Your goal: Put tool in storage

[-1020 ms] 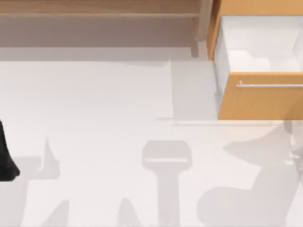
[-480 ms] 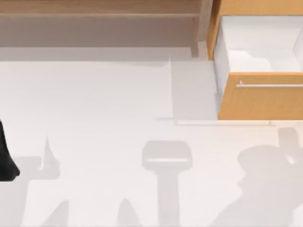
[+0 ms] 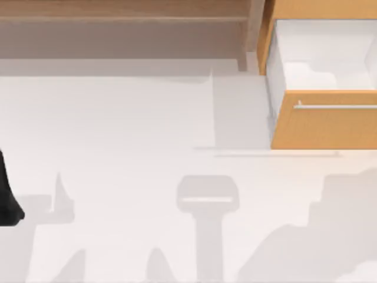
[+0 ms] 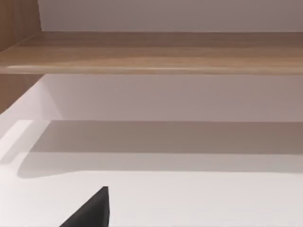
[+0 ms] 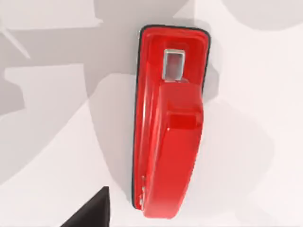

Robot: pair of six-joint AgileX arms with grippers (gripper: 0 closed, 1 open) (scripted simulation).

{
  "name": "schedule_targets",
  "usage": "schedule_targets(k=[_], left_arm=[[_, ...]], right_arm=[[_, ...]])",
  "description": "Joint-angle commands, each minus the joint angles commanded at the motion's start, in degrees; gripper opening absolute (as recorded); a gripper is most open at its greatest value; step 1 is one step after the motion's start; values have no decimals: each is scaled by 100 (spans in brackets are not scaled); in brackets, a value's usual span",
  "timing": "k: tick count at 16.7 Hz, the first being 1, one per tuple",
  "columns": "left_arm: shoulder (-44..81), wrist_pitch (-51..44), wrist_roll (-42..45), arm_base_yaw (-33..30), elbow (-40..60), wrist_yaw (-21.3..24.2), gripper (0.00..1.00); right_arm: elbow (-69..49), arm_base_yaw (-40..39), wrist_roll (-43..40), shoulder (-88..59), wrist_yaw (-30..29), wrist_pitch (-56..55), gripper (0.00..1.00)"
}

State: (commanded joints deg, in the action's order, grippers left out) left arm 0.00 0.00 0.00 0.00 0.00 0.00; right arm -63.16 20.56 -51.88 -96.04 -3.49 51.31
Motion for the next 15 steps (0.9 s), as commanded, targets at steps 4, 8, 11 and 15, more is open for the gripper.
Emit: schedule_targets(k=[4, 8, 11, 15], left_arm=[[0, 0, 0, 0, 0, 0, 100], [0, 0, 0, 0, 0, 0, 100], [0, 0, 0, 0, 0, 0, 100], [0, 0, 0, 0, 0, 0, 100]], right_arm=[[-349, 43, 353, -148, 337, 761, 100], [-366, 43, 374, -157, 358, 803, 100], [-270, 26, 386, -179, 356, 697, 100], [194, 27, 398, -514, 357, -171, 100]])
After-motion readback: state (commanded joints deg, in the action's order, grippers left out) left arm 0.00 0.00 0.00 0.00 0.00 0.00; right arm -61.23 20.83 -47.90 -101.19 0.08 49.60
